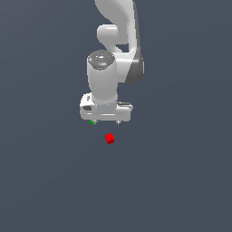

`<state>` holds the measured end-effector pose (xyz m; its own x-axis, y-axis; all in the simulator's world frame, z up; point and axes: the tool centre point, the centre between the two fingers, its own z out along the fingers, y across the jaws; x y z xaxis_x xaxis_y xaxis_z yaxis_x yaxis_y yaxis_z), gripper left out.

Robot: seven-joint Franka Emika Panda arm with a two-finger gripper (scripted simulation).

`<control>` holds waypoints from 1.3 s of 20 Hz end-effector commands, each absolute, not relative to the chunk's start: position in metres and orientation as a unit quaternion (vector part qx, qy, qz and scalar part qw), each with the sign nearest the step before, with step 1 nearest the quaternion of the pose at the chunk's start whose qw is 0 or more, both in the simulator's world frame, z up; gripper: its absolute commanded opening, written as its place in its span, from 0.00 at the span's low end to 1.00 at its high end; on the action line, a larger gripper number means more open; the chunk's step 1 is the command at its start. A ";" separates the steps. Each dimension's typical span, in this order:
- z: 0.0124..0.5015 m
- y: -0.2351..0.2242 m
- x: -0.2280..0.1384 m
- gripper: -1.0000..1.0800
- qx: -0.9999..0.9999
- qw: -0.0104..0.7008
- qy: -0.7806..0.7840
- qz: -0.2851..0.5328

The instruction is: Stack the red cube on top of the green cube.

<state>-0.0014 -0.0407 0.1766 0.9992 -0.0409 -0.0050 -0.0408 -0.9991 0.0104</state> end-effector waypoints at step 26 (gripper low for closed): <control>0.083 -0.034 -0.004 0.96 0.988 0.000 0.157 0.000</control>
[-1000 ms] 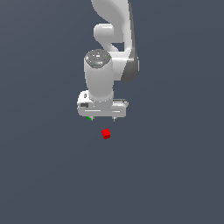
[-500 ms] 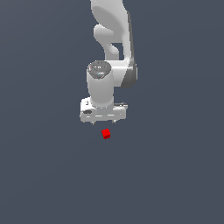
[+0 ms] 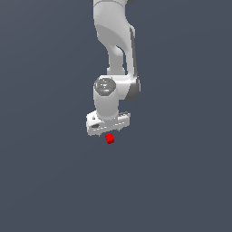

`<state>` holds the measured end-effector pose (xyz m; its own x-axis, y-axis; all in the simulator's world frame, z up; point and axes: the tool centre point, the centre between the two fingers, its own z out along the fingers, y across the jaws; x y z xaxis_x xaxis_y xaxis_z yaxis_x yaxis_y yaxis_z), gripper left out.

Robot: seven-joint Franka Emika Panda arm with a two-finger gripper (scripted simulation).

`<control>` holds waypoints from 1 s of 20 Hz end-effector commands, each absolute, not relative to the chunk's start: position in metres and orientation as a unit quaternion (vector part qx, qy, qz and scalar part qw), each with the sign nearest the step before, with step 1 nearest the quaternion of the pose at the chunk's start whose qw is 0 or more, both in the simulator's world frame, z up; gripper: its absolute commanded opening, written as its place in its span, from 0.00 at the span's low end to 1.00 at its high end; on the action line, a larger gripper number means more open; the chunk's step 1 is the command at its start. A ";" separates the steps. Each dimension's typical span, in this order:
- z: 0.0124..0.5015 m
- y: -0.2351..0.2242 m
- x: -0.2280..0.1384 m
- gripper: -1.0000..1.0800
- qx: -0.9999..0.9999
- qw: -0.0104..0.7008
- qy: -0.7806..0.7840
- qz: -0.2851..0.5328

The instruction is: Stack the red cube on top of the green cube.

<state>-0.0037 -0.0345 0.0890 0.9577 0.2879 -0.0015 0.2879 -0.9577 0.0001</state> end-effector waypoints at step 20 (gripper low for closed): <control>0.034 -0.033 -0.005 0.96 0.983 0.000 0.182 0.000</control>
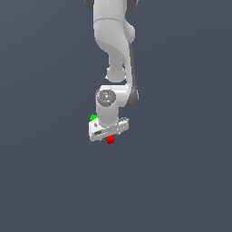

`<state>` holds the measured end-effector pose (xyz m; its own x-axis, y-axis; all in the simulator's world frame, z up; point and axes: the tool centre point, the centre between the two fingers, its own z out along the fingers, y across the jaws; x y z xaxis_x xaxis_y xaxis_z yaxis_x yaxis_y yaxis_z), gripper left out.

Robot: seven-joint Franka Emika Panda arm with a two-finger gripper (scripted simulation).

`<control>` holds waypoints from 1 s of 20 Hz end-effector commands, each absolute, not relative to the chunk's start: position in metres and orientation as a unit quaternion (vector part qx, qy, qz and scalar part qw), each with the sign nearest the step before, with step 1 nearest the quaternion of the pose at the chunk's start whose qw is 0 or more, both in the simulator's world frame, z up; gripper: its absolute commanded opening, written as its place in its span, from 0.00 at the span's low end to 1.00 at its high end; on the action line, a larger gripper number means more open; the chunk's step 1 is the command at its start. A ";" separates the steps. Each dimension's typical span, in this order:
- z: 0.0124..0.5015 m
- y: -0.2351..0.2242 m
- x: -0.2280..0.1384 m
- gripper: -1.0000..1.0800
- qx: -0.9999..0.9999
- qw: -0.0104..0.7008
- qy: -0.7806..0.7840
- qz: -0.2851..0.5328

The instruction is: Stack the red cube on top of the green cube.

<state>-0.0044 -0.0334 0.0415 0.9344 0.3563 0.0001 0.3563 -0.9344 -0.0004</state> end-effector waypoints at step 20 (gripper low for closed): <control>0.021 -0.034 -0.004 0.00 -0.983 0.000 -0.182 0.000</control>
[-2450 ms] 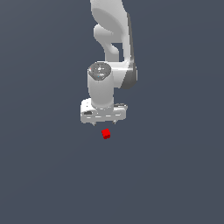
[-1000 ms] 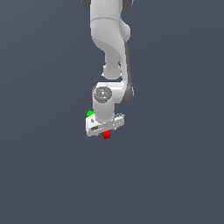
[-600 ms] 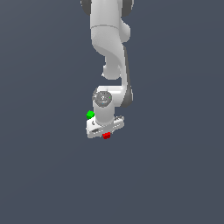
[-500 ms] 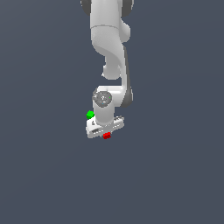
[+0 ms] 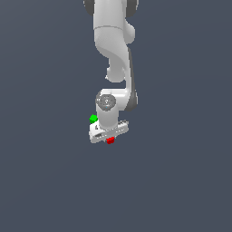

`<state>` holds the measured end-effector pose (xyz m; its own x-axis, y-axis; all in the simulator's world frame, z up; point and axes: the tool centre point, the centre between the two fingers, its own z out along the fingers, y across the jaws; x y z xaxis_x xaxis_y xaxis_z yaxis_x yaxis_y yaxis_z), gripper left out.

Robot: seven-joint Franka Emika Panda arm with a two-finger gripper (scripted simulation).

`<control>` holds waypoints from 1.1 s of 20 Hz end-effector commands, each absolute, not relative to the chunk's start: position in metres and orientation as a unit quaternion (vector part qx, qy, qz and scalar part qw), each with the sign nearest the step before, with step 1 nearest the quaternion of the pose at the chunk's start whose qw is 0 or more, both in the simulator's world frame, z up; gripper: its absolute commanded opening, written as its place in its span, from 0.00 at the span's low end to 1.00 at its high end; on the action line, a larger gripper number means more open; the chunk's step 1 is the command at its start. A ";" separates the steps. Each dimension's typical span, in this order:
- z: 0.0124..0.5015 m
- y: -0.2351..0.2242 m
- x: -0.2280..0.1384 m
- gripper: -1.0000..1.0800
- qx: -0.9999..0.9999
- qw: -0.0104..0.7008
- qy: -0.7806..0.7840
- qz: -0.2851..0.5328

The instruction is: Stack the red cube on top of the green cube.

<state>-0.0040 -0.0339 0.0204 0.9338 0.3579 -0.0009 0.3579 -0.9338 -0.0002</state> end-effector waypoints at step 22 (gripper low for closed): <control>0.120 -0.033 -0.004 0.00 -0.983 0.000 -0.182 0.000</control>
